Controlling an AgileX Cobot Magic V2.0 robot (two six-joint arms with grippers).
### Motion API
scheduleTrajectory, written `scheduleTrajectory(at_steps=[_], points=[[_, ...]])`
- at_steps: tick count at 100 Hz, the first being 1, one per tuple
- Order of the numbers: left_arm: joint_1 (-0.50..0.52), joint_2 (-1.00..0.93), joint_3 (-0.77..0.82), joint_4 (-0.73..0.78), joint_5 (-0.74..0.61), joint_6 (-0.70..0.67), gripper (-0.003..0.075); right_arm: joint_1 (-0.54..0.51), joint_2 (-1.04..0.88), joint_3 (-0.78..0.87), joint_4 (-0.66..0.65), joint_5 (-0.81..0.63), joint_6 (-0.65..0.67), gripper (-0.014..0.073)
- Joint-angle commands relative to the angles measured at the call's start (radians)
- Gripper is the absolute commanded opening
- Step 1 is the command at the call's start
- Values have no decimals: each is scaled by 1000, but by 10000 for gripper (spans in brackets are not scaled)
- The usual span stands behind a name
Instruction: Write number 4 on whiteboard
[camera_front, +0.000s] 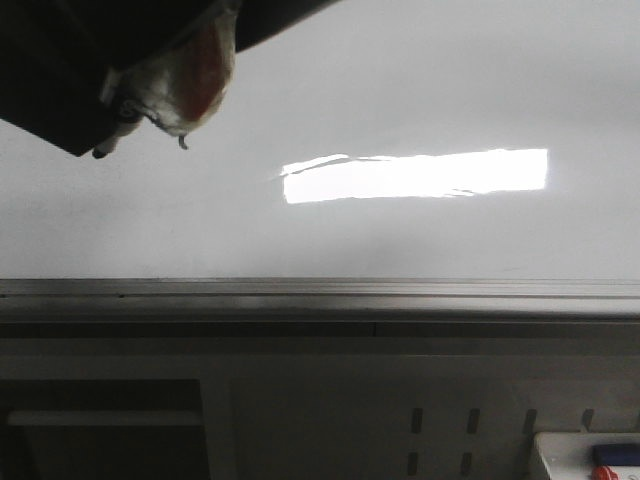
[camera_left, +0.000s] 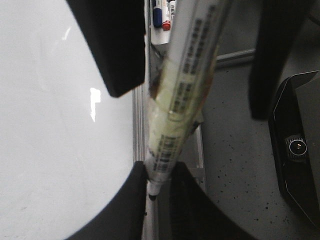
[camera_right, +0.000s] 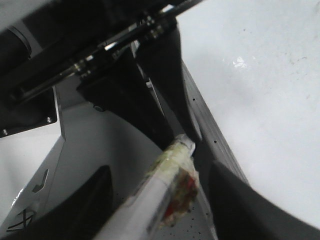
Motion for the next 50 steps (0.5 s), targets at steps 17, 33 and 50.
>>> scheduleTrajectory(at_steps=[17, 33, 50], points=[[-6, -18, -34, -40, -54, -5, -20, -1, 11, -34, 61, -76, -9, 349], [-6, -18, -34, -50, -54, -5, -20, -1, 17, -34, 131, -97, -9, 204], [-6, -18, -34, -70, -50, -5, -20, -1, 18, -34, 159, -96, -9, 55]])
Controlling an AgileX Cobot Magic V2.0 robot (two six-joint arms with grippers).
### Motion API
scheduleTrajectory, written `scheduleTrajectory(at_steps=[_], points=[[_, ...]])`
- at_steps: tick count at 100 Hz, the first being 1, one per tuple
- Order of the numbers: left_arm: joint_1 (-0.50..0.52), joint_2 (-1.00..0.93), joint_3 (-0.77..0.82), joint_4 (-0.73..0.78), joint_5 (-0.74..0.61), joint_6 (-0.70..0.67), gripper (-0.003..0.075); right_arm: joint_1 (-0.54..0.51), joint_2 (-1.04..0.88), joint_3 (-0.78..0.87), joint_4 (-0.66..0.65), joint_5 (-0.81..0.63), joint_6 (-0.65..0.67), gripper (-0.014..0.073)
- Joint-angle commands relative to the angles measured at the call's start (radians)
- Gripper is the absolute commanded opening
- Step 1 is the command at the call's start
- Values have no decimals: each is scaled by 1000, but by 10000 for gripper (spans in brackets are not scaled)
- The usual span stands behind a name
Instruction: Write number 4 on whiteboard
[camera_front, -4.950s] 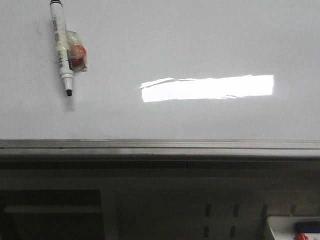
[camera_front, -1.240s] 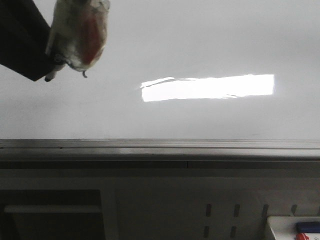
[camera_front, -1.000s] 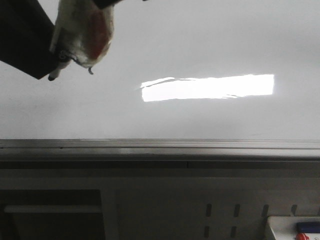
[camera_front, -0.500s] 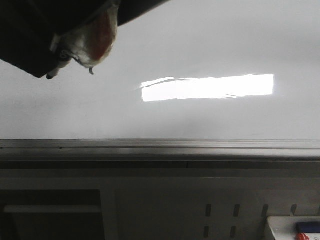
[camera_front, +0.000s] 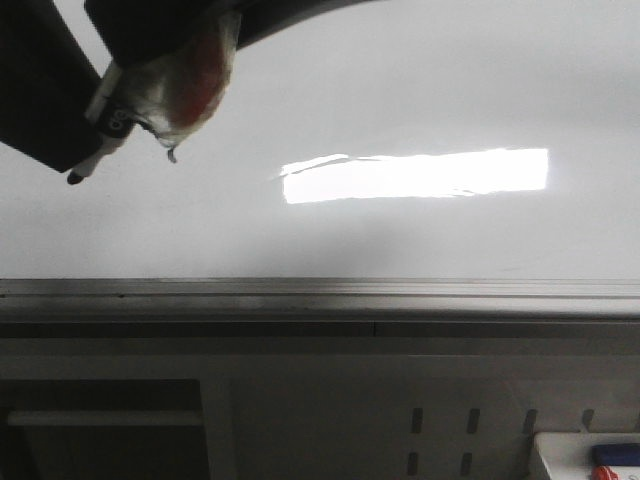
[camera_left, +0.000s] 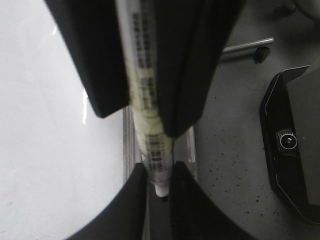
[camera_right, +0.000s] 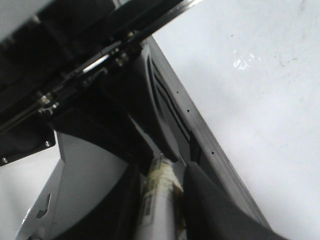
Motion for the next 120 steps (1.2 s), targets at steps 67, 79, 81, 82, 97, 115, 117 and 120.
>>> scheduleTrajectory(at_steps=[67, 79, 81, 82, 97, 115, 117, 120], points=[[37, -260, -36, -44, -169, -408, 421, -19, -135, -32, -65, -49, -8, -62], [97, -391, 11, -44, -196, -499, 356, -60, -192, -32, -106, -60, -8, -50], [107, -414, 21, -44, -210, -517, 344, -70, -202, -30, -111, -64, -8, -48], [110, -430, 31, -44, -219, -523, 341, -76, -205, -28, -114, -67, -8, -46], [177, -591, 182, -44, -353, -625, 272, -137, -277, 28, -118, -164, -8, -44], [225, -756, 367, -49, -551, -760, 160, -155, -328, 159, -122, -342, -8, -45], [227, -770, 387, -49, -570, -780, 147, -155, -328, 175, -122, -369, -8, -45], [229, -786, 411, -49, -591, -801, 115, -155, -328, 193, -125, -409, -8, -45]])
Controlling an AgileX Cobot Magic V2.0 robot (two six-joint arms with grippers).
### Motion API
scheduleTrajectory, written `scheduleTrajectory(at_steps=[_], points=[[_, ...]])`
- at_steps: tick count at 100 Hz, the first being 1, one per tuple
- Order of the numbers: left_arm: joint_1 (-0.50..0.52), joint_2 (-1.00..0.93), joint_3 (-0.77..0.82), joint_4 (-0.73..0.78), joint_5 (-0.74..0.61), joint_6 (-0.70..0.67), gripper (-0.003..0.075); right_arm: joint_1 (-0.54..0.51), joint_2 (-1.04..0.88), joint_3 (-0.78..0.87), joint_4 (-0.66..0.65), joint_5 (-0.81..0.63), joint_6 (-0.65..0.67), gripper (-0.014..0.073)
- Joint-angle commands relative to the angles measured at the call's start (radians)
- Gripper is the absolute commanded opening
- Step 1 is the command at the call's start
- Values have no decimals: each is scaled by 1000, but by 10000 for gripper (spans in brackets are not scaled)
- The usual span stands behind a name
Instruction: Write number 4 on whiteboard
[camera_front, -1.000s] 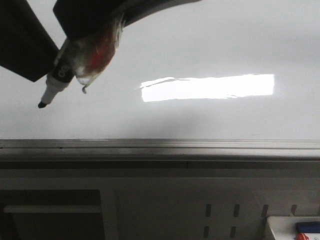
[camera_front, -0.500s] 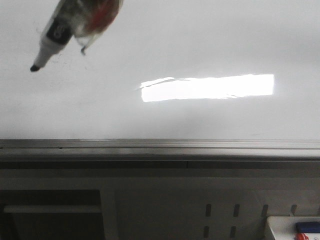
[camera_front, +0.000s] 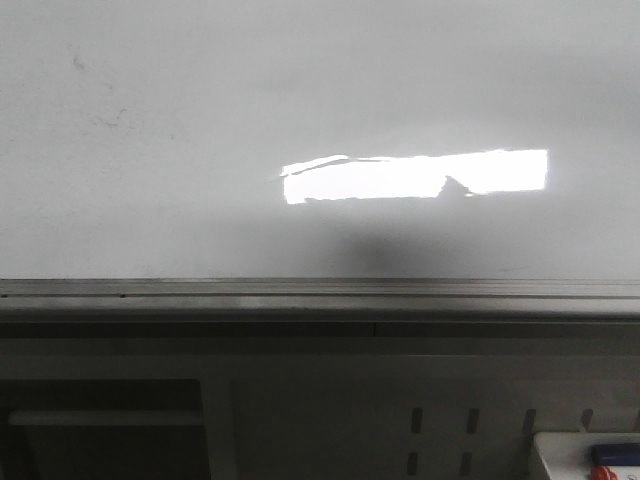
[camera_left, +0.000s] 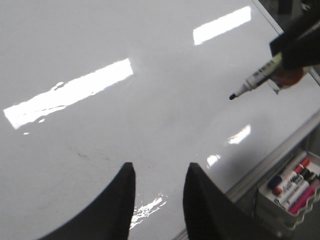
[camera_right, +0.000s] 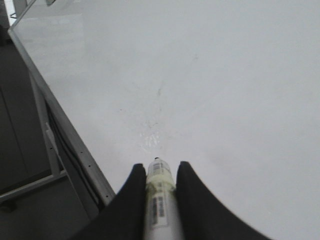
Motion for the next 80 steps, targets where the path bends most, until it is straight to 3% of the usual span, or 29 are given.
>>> scheduleTrajectory(at_steps=[1, 15, 33, 80], points=[[10, -48, 46, -21, -168, -90, 109, -9, -19, 27, -3, -196, -8, -45], [10, -93, 123, -80, -202, -98, -22, -9, 9, 66, -8, -348, -8, -45], [10, -94, 137, -94, -204, -98, -20, -9, 66, 63, -31, -490, -8, -46], [10, -94, 137, -153, -204, -98, -20, -91, 186, 39, -31, -505, -8, -46]])
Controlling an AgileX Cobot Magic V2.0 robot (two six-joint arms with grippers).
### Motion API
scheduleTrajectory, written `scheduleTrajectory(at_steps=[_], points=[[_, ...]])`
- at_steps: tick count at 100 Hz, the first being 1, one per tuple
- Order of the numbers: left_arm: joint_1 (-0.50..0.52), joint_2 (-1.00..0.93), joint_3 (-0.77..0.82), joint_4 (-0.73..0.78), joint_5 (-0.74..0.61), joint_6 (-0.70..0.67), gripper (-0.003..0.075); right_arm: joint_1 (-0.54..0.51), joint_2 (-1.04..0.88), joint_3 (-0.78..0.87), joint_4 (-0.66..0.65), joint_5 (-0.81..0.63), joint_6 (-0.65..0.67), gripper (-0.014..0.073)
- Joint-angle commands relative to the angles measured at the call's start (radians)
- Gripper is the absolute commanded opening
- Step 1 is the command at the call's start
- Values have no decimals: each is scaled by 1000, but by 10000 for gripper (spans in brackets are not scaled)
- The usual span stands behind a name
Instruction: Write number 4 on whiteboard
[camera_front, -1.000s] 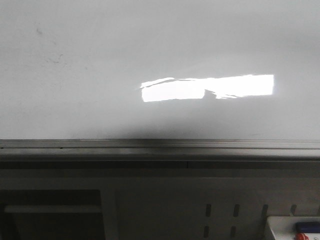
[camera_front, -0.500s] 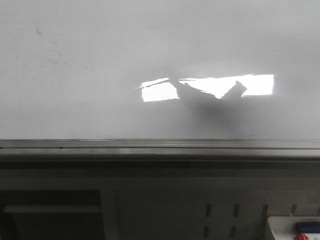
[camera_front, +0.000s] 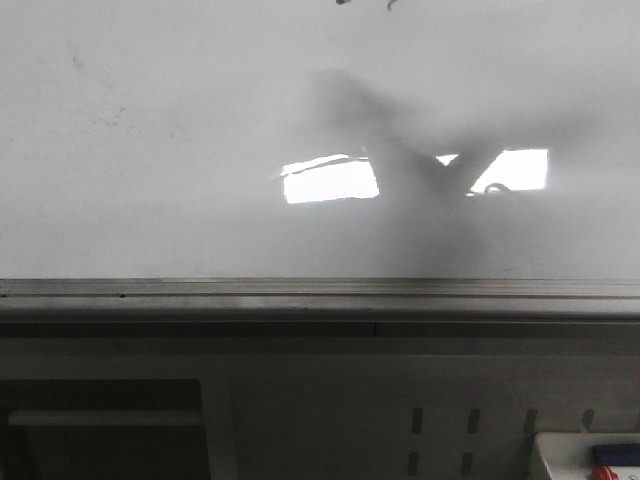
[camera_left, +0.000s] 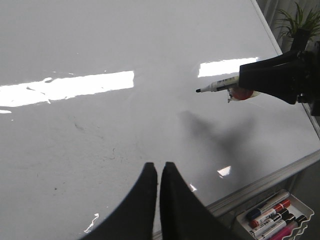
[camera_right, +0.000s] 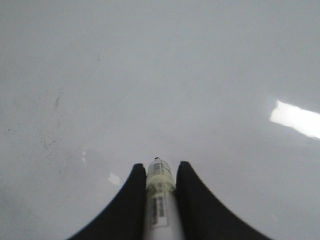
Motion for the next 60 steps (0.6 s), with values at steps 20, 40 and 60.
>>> scheduleTrajectory(at_steps=[20, 40, 60], points=[[1, 9, -26, -26, -76, -9, -20, -32, 21, -40, -20, -56, -8, -46], [1, 9, -26, -26, -76, -9, -20, -32, 85, -40, -11, -14, -8, -46], [1, 9, -26, -26, -76, -9, -20, -32, 112, -40, -3, -2, -8, -46]])
